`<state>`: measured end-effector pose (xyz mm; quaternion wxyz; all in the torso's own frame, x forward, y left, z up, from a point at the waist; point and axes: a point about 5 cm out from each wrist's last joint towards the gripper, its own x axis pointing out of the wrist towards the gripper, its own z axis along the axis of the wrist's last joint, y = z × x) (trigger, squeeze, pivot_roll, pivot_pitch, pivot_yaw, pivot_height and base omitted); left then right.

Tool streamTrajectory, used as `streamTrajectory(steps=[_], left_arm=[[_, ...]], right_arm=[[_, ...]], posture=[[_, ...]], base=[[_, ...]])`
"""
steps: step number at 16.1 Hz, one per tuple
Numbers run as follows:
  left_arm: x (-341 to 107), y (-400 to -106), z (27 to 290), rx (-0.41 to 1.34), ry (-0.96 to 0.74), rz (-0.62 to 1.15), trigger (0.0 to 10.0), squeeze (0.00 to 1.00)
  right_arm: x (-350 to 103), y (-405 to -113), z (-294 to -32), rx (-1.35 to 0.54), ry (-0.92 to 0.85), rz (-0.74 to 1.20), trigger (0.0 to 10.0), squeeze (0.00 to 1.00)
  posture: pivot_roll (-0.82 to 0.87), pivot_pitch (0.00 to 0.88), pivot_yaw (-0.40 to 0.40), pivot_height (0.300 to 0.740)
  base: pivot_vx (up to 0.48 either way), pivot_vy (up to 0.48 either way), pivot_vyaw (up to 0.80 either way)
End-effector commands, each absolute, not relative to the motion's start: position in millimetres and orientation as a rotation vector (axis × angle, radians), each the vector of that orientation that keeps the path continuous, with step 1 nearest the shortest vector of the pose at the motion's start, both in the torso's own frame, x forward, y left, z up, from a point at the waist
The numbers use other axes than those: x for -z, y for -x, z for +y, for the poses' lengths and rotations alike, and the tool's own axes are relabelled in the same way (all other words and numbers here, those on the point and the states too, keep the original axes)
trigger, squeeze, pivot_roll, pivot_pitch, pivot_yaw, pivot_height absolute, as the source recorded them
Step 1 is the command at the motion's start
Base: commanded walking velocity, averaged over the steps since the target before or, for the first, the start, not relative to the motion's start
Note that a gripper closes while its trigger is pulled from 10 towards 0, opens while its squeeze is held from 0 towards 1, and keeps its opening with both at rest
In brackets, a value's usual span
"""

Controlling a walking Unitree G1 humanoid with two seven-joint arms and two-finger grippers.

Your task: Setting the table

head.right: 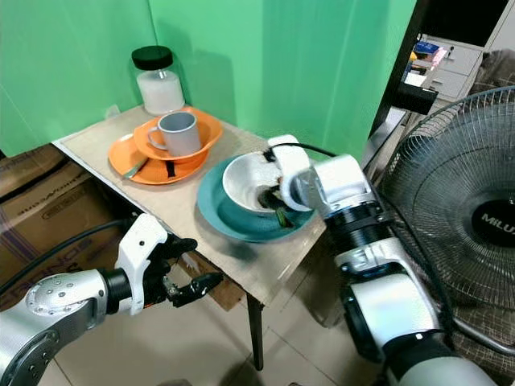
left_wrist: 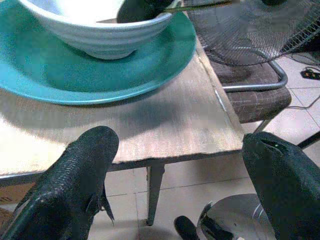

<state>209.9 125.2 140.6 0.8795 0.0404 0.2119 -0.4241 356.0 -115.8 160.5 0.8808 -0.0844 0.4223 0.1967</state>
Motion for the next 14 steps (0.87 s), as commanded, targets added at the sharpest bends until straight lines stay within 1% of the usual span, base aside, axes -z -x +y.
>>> streamTrajectory(steps=[1, 3, 4, 14], left_arm=[[-142.5, -210.4, 124.4, 0.894, -0.097, 0.437, 10.0, 0.00], [-143.1, -211.2, 123.5, 0.896, -0.099, 0.436, 10.0, 0.00], [-143.4, -211.6, 123.4, 0.895, -0.101, 0.435, 10.0, 0.00], [-144.9, -213.3, 123.1, 0.883, -0.120, 0.421, 10.0, 0.00]], right_arm=[[-168.2, -359.8, -114.9, -0.409, 0.202, 0.862, 1.8, 0.00], [-166.6, -361.1, -119.1, -0.409, 0.224, 0.874, 0.4, 0.00], [-165.1, -361.5, -120.2, -0.413, 0.235, 0.879, 0.0, 0.00], [-162.2, -361.5, -114.9, -0.487, 0.278, 0.891, 0.0, 0.00]], posture=[[0.08, 0.000, 0.030, 0.740], [0.09, 0.000, 0.026, 0.740], [0.09, 0.000, 0.023, 0.740], [0.09, 0.000, 0.023, 0.740]], base=[[0.000, 0.000, 0.00], [0.000, 0.000, 0.00], [0.000, 0.000, 0.00], [0.000, 0.000, 0.00]])
